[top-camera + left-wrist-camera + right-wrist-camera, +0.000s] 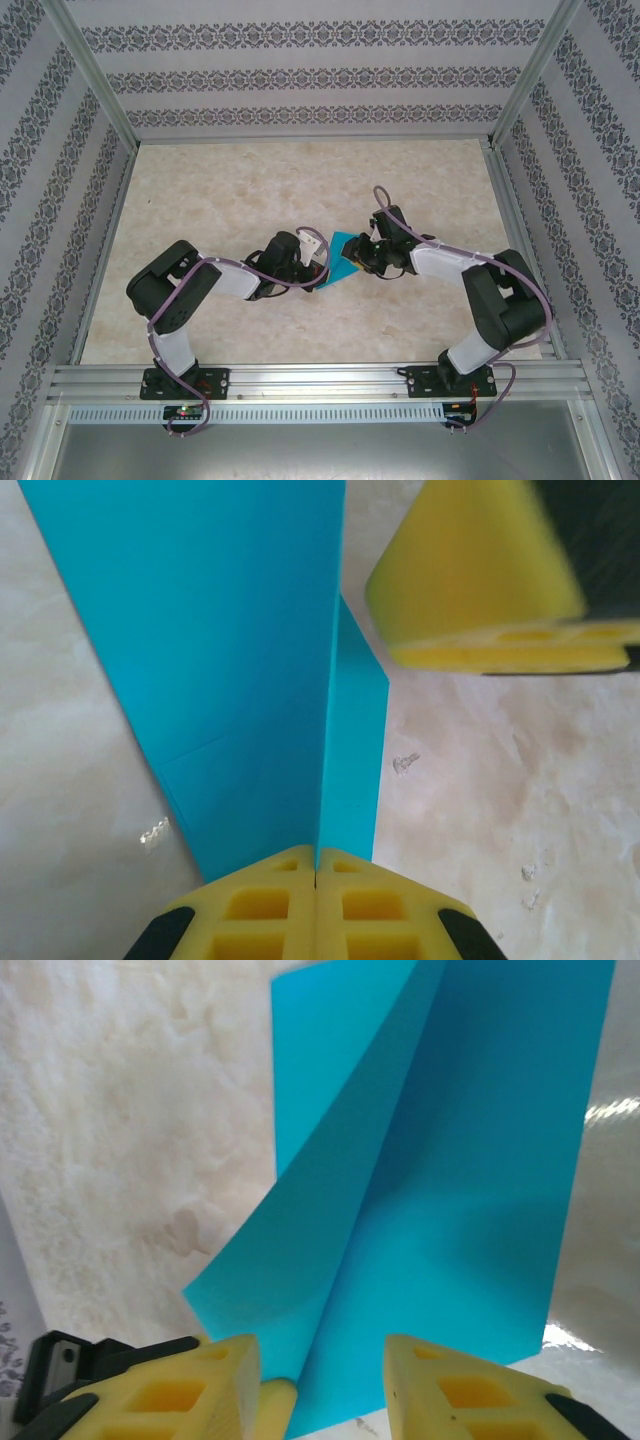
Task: Fold a paper plane with a square sheet of paper (pick it up from the middle)
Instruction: Fourth fold the wing at the center of the table.
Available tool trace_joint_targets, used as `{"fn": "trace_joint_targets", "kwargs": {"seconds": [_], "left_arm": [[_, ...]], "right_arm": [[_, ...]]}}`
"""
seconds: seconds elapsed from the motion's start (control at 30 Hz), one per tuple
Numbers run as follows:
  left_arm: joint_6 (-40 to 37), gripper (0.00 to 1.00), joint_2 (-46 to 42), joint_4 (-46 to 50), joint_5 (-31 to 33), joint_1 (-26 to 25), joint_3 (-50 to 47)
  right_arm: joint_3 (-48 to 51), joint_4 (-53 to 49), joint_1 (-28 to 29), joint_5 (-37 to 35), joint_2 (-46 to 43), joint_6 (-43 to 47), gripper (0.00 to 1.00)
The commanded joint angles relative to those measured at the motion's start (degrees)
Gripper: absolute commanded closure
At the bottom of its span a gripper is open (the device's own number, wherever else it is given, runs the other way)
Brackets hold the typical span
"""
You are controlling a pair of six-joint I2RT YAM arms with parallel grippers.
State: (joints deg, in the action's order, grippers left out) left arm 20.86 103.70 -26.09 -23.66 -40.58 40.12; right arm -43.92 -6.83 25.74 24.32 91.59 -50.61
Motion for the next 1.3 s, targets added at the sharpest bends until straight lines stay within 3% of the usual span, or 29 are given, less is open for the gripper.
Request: {"fn": "trace_joint_targets", "kwargs": {"seconds": [0.0,0.43,0.63,0.97,1.27], "left_arm": [[2.2,0.95,0.8,-3.0,-1.1,-0.4,-0.5],[3.6,0.94,2.6,1.6,-1.9,-0.3,2.3],[4.5,0.96,2.5,1.3,-1.0,0.1,1.7],[5.8,0.97,2.4,-0.7,-0.3,0.5,0.6],[6.2,0.96,2.1,-0.5,-0.5,0.6,0.7]], "right_arm": [[-2.5,1.2,1.0,1.3,2.4,2.6,0.63],[-4.8,-0.2,1.4,0.0,7.1,4.3,0.63],[-2.5,2.2,1.1,-1.2,3.6,4.0,0.63],[-0.3,3.3,0.5,-2.5,2.8,3.9,0.75],[-1.0,2.7,0.4,-2.4,4.6,3.8,0.75]]}}
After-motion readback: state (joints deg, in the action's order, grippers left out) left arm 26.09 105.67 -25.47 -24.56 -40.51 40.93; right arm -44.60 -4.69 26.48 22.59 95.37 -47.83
